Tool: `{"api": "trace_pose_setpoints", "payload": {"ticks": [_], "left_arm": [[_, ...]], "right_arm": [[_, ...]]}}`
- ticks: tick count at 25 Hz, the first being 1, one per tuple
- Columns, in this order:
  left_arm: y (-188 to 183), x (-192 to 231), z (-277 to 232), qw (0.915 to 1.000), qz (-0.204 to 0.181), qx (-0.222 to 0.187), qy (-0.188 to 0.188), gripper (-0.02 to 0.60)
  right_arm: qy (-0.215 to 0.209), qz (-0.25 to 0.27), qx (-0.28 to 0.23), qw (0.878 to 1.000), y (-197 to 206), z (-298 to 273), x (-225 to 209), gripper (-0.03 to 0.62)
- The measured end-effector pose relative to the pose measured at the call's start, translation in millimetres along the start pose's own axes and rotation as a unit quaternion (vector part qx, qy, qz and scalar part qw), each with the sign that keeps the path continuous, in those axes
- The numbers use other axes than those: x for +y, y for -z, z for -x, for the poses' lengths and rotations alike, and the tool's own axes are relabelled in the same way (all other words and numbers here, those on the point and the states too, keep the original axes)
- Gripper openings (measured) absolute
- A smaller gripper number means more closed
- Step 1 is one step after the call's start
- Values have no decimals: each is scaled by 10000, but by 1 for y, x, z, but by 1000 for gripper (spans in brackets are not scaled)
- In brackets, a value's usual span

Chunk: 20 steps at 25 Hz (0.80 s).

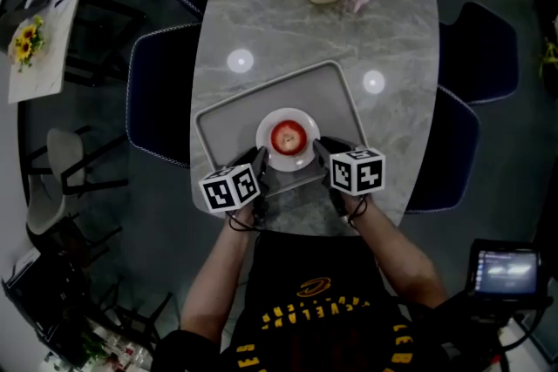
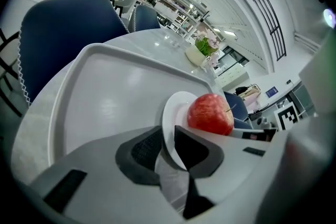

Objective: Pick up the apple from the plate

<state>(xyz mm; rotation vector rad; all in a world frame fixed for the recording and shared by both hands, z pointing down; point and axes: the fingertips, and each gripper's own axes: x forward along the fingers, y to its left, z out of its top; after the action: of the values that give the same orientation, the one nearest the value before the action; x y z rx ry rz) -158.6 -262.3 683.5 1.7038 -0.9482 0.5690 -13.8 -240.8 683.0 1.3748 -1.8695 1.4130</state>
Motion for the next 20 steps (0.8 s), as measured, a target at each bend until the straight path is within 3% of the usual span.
{"api": "trace_pose_setpoints", "payload": {"ticks": [16, 20], "left_arm": [[0, 6, -4, 9966, 766, 197, 221, 50], [4, 5, -1, 9962, 811, 237, 233, 48]], "right_arm": [[-360, -314, 176, 9987, -4, -4, 0, 40], [-396, -465, 187, 9980, -1, -3, -1, 37]]}}
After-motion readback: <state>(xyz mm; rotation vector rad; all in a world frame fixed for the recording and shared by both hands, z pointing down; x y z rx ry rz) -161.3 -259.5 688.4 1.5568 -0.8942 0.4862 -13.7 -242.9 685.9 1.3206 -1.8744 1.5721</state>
